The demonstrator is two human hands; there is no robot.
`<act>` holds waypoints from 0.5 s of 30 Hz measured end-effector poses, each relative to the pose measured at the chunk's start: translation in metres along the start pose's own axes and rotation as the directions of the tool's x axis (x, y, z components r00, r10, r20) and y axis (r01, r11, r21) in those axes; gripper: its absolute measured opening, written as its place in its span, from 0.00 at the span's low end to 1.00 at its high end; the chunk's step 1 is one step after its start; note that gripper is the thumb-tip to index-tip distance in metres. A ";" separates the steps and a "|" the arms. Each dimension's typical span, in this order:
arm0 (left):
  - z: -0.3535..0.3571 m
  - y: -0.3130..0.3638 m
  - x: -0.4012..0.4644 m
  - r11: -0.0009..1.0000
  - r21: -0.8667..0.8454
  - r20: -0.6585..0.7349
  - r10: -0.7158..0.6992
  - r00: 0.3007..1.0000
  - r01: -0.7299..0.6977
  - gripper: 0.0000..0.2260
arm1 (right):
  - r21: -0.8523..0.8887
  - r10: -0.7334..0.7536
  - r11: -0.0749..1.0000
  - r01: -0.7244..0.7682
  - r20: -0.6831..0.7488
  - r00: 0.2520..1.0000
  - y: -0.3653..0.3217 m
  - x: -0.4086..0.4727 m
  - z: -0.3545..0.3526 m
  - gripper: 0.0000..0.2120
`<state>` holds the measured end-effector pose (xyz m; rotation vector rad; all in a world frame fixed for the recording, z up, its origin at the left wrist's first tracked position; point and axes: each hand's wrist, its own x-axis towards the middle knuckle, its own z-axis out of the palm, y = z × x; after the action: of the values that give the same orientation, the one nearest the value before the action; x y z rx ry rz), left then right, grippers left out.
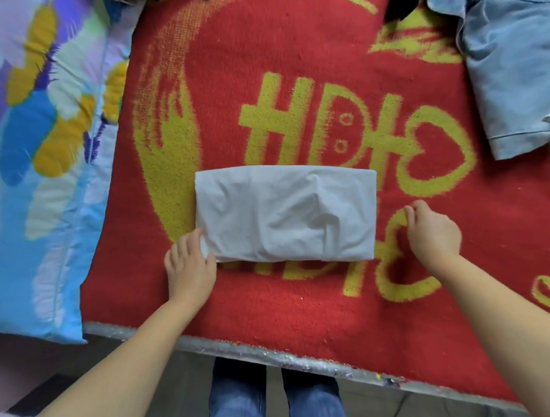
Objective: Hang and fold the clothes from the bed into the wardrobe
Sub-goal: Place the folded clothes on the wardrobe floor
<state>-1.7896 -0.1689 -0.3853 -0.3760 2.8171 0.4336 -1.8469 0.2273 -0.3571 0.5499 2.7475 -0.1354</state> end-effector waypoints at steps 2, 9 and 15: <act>0.000 0.007 -0.004 0.959 0.091 -0.054 0.275 0.960 -0.270 0.29 | 0.027 -0.267 0.962 0.272 -0.129 0.955 -0.022 -0.010 -0.003 0.13; 0.024 0.069 0.008 0.811 0.374 0.299 0.353 0.886 -0.450 0.53 | -0.077 -0.593 0.778 0.623 0.234 0.770 -0.112 -0.074 0.062 0.52; 0.016 0.071 0.031 0.799 0.319 0.410 0.369 0.834 -0.510 0.41 | -0.155 -0.484 0.816 0.557 0.344 0.805 -0.131 -0.062 0.049 0.38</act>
<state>-1.8358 -0.1045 -0.3913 0.4316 2.5423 -0.0376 -1.8293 0.0773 -0.3783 -0.2973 2.4946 0.0045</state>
